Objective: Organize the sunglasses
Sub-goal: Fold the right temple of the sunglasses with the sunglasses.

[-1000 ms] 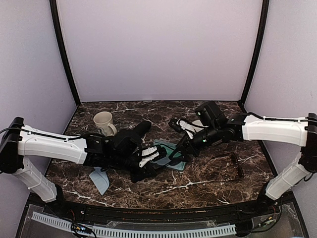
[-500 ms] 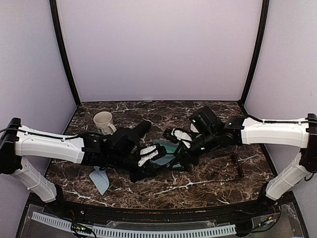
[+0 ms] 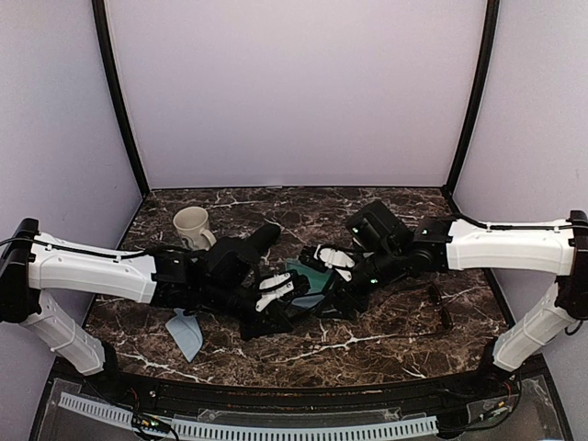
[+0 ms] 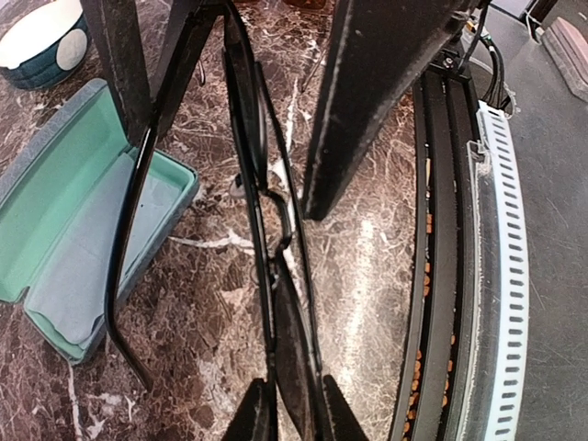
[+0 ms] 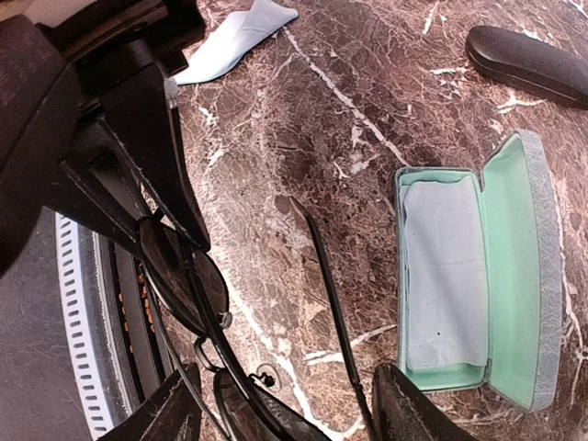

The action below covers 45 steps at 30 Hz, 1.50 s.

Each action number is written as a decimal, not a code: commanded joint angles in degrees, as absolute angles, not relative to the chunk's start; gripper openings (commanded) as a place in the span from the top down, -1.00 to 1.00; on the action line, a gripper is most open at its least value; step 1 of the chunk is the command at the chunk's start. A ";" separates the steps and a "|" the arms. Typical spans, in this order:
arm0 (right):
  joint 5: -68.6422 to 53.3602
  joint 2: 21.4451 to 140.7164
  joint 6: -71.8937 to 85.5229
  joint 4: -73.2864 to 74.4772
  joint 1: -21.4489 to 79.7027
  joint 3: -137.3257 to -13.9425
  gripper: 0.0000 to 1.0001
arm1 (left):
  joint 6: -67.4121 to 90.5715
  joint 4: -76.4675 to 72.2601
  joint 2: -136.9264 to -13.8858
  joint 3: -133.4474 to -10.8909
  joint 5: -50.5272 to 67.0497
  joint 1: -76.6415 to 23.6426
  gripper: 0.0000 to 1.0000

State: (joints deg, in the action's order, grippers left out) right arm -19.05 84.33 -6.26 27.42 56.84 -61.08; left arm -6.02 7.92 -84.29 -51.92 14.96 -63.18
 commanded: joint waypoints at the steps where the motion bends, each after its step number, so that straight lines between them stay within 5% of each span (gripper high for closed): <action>1: -22.18 83.99 -7.27 24.65 58.35 -62.35 -0.25 | -8.26 7.10 -82.10 -51.25 19.12 -63.19 0.80; 6: -23.89 83.39 -7.23 23.70 58.52 -61.33 -0.22 | -9.75 7.22 -81.58 -51.12 21.55 -63.18 0.80; 12: -24.57 83.00 -7.20 24.18 58.80 -61.08 -0.41 | -10.93 8.63 -81.39 -51.78 22.78 -63.19 0.80; 22: -25.63 83.41 -7.05 25.63 58.90 -61.26 -0.04 | -11.81 9.81 -80.86 -52.03 22.67 -63.19 0.80; 31: -26.28 84.01 -6.95 27.76 58.96 -60.96 -0.31 | -13.98 10.23 -80.48 -51.48 24.79 -63.15 0.79; 45: -30.91 86.18 -6.79 28.49 58.93 -61.35 0.00 | -16.04 12.15 -81.30 -52.16 26.18 -63.18 0.78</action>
